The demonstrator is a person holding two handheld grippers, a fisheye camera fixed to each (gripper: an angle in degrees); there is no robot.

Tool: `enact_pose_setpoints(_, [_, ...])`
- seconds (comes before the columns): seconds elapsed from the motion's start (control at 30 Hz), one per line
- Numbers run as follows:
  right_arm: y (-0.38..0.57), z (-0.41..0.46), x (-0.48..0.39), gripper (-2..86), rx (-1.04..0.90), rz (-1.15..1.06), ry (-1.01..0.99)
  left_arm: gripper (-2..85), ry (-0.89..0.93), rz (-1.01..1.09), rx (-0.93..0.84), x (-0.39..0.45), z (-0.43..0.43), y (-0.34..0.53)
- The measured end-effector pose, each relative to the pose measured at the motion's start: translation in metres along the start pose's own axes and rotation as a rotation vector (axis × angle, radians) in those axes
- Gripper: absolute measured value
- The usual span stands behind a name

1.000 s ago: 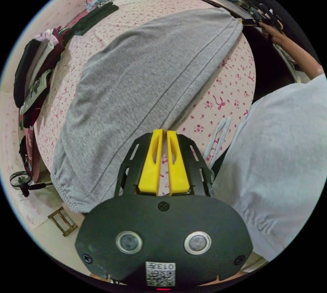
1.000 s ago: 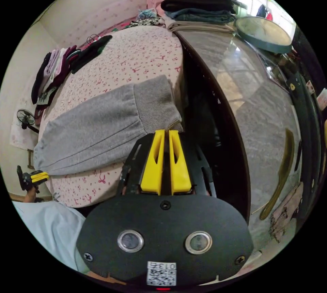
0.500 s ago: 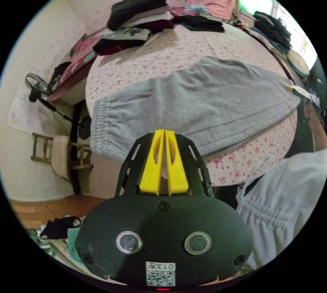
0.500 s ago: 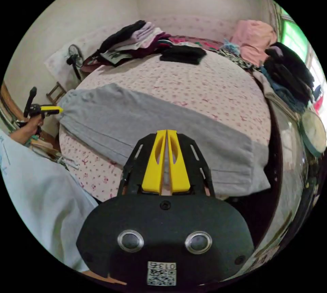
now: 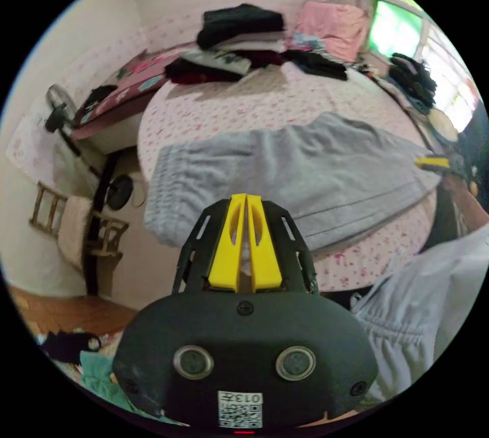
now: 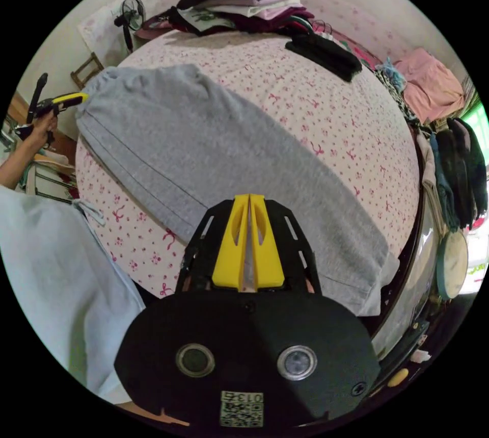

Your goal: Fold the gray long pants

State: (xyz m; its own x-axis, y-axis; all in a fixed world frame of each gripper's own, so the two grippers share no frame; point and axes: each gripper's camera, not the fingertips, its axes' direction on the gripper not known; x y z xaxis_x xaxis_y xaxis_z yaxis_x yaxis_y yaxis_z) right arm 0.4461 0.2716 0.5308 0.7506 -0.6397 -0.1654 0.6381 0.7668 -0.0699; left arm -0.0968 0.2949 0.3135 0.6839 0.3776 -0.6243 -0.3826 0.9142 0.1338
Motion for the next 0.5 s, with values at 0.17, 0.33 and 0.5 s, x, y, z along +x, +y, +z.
enact_pose_setpoints(0.17, [-0.089,-0.012,-0.012,3.1,0.155,-0.053,-0.044,-0.3,-0.045,0.34,-0.157,0.068,0.023,-0.03])
enact_pose_setpoints(0.33, [-0.182,0.002,-0.023,6.3,0.127,-0.127,-0.134,-0.4,0.078,0.315,-0.214,0.047,0.028,-0.036])
enact_pose_setpoints(0.5, [-0.24,0.04,-0.027,5.3,-0.034,-0.2,-0.22,-0.4,0.069,0.212,-0.08,0.01,0.005,-0.061])
